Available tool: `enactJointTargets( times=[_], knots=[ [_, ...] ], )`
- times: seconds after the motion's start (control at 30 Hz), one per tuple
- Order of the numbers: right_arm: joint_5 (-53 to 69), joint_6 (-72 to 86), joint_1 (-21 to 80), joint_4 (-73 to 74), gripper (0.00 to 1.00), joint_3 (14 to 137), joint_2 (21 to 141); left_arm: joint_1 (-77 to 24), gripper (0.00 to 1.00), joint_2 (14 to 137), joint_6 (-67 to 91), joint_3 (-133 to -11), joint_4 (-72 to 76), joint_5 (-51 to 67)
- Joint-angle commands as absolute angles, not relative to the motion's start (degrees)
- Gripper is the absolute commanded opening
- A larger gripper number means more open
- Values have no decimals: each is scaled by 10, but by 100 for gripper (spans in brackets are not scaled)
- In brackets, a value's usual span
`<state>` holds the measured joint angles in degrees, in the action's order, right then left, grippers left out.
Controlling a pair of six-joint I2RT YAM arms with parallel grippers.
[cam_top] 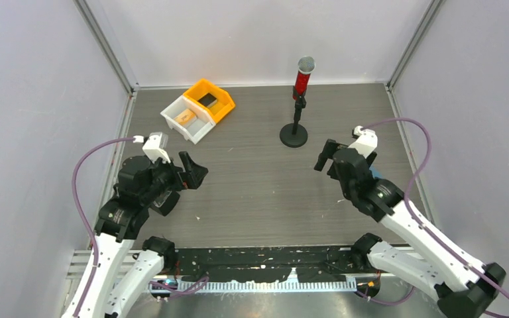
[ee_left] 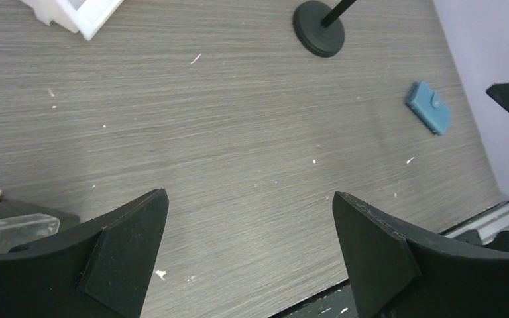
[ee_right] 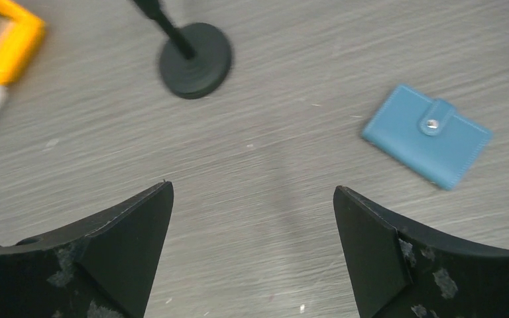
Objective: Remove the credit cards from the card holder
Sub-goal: Move the card holder to the center of the board.
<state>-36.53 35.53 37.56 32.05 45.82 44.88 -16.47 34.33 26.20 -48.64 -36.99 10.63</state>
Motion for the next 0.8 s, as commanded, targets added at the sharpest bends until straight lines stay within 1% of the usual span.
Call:
enactJointTargets(
  times=[0.0,0.13,0.17,0.2,0.27,0.33,0.4,0.43,0.47,0.53,0.67,0.77],
  knots=[
    [-369,338,309,307,100,458,526,-190,99,335,233,-494,-382,42],
    [-288,347,194,322,91,473,621,-204,99,324,228,-487,-385,18],
    [-280,350,157,324,86,477,648,-205,99,321,228,-487,-385,18],
    [-263,356,140,324,83,479,672,-207,99,319,227,-487,-387,16],
    [-243,364,93,316,71,480,700,-211,99,315,226,-487,-387,11],
    [-234,370,60,307,67,483,725,-214,99,312,224,-488,-388,5],
    [-240,381,37,311,65,492,749,-218,99,312,223,-487,-389,5],
    [-242,391,22,320,63,502,756,-219,99,311,220,-486,-390,-15],
    [-247,394,16,324,60,507,769,-220,99,311,219,-486,-391,-23],
    [-258,401,-7,331,58,519,783,-221,99,306,217,-489,-396,-28],
    [-258,403,-38,322,59,518,801,-221,99,299,215,-484,-392,-33],
    [-242,395,-55,297,58,514,810,-222,99,299,212,-485,-398,-53]
  ],
)
